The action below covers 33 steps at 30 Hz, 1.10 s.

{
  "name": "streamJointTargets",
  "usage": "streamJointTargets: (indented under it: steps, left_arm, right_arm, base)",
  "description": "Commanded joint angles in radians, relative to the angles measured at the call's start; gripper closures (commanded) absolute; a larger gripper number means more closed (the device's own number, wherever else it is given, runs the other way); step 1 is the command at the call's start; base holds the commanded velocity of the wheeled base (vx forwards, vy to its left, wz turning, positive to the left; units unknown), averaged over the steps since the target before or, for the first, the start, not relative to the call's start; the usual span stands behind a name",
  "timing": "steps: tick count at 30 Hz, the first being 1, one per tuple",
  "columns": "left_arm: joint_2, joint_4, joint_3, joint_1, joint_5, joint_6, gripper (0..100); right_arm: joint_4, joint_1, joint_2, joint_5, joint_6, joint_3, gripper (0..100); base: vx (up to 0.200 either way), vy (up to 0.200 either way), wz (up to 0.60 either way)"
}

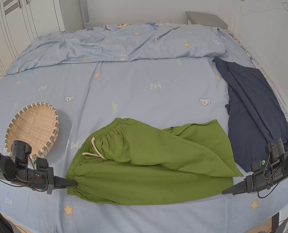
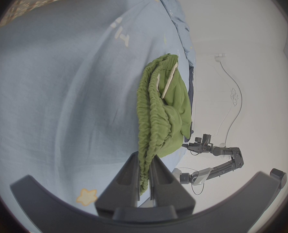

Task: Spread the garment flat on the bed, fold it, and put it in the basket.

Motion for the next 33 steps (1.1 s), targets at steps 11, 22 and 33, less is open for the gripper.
streamJointTargets:
  steps: [11, 22, 33]
  left_arm:
    - [0.006, -0.001, -0.008, 0.002, -0.002, 0.008, 100]
    - [0.008, -0.001, -0.011, 0.005, -0.002, 0.008, 100]
    - [0.011, -0.001, -0.017, 0.008, -0.002, 0.008, 100]
  right_arm:
    - [-0.146, 0.003, 0.144, 0.036, 0.001, 0.007, 0]
    - [-0.181, 0.0, 0.157, 0.1, 0.005, -0.004, 0]
    - [-0.19, -0.01, 0.167, 0.102, 0.004, -0.01, 100]
  base:
    - [0.0, 0.0, 0.0]
    - [0.0, 0.0, 0.0]
    - [0.0, 0.0, 0.0]
